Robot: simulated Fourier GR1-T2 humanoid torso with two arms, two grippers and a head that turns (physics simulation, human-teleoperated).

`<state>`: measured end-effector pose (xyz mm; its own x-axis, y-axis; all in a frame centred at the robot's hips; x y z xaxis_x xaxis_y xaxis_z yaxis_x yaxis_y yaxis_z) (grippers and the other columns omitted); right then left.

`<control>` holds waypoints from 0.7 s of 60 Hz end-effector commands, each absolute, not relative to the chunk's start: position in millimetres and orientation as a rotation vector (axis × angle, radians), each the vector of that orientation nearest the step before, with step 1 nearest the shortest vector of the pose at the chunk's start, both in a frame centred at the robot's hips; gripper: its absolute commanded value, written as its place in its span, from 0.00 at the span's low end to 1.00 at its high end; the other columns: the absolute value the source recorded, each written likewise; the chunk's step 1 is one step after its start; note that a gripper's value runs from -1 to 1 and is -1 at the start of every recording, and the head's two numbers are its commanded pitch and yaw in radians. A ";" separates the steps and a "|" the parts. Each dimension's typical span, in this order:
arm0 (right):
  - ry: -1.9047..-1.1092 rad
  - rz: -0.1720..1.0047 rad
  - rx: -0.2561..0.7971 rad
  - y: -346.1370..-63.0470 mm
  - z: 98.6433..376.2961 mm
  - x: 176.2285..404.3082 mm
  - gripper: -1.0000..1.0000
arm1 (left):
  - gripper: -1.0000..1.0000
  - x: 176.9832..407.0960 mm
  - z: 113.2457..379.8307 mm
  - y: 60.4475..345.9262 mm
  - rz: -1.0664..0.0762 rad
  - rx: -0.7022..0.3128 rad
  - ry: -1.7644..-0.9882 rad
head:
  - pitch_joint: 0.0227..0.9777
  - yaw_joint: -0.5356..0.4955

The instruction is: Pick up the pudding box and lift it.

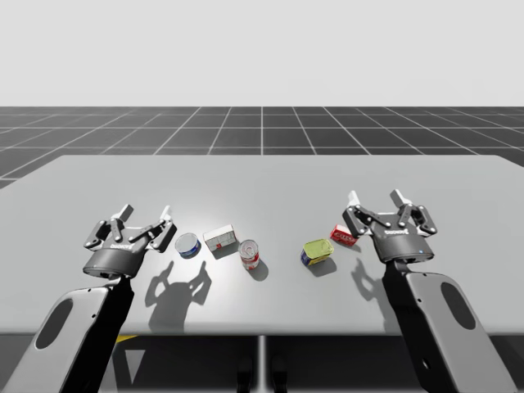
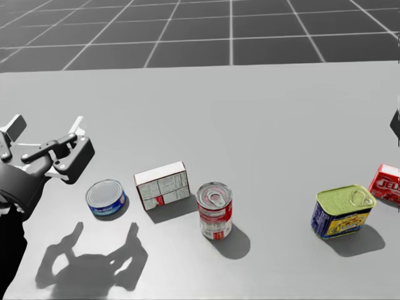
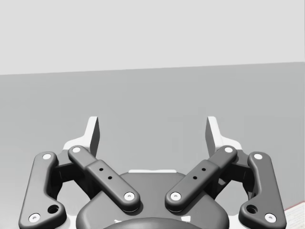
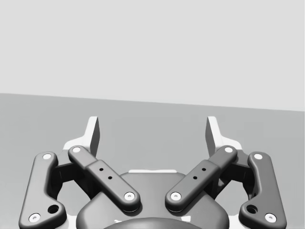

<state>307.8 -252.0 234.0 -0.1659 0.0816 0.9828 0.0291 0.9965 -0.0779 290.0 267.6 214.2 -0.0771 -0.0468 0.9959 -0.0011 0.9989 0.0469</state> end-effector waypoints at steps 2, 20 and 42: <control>-1.728 0.054 -0.083 -249.9 231.4 308.7 0.00 | 0.00 290.1 213.8 267.6 -0.042 0.039 -1.645 | 0.78 0.67; -1.720 0.066 -0.096 -245.3 228.3 309.4 0.00 | 0.00 286.4 217.4 262.8 -0.086 -0.003 -1.629 | 0.80 0.70; -1.718 0.064 -0.125 -246.1 224.5 310.6 0.00 | 0.00 278.1 224.4 256.3 -0.302 -0.291 -1.428 | 0.78 0.71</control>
<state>310.2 -245.5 226.4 -0.1490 0.1139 0.9823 0.0395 0.9932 -0.1092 282.6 261.6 223.3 0.0583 -0.0318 0.9978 0.2738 0.9617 0.0147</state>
